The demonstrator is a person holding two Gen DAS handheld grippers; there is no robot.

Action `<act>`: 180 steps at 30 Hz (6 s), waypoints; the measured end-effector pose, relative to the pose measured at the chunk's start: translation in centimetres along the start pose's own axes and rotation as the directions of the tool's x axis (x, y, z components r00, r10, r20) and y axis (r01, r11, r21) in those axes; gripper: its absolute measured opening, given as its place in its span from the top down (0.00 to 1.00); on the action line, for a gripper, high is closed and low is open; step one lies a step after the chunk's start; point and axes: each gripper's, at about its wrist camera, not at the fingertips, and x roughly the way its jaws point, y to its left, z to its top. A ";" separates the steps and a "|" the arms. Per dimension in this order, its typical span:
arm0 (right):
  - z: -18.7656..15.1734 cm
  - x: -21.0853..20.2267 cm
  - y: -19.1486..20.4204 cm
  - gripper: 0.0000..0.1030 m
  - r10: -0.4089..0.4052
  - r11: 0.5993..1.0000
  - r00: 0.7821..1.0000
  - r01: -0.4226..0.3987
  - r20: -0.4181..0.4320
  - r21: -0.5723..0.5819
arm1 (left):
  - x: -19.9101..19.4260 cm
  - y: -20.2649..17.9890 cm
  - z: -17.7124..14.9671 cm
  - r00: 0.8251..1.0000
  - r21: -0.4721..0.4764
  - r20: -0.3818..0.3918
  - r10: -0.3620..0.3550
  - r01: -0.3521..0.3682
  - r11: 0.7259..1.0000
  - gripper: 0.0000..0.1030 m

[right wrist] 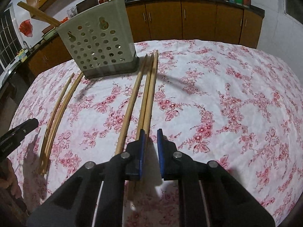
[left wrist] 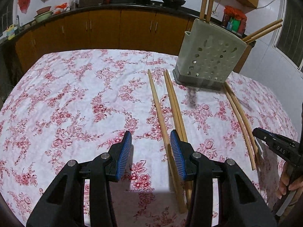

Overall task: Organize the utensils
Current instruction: 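Close the left gripper on a third chopstick while the right gripper grasps another, then lift the left gripper's chopstick upright over the holder while the right gripper does likewise, then open the left gripper to drop its chopstick into the holder while the right gripper opens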

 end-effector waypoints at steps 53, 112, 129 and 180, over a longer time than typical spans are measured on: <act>0.6 1.0 -1.7 0.91 -0.127 0.992 0.990 0.128 0.058 -0.004 | 3.7 0.6 1.6 0.997 0.083 -0.037 0.063 -0.060 0.995 0.92; 1.4 -4.1 -2.1 0.92 -0.101 0.995 0.972 0.099 0.212 0.020 | -0.7 0.2 2.1 0.998 0.081 0.055 0.005 -0.010 0.997 0.92; 5.8 -13.6 -1.9 0.92 -0.084 0.996 0.872 0.065 0.482 0.058 | -9.2 0.3 8.1 0.949 0.004 0.313 -0.045 0.046 0.999 0.93; 13.5 -16.8 3.7 0.73 0.129 0.992 0.775 -0.101 0.619 -0.081 | -11.4 -5.8 15.6 0.833 0.076 0.531 -0.158 0.139 0.987 0.69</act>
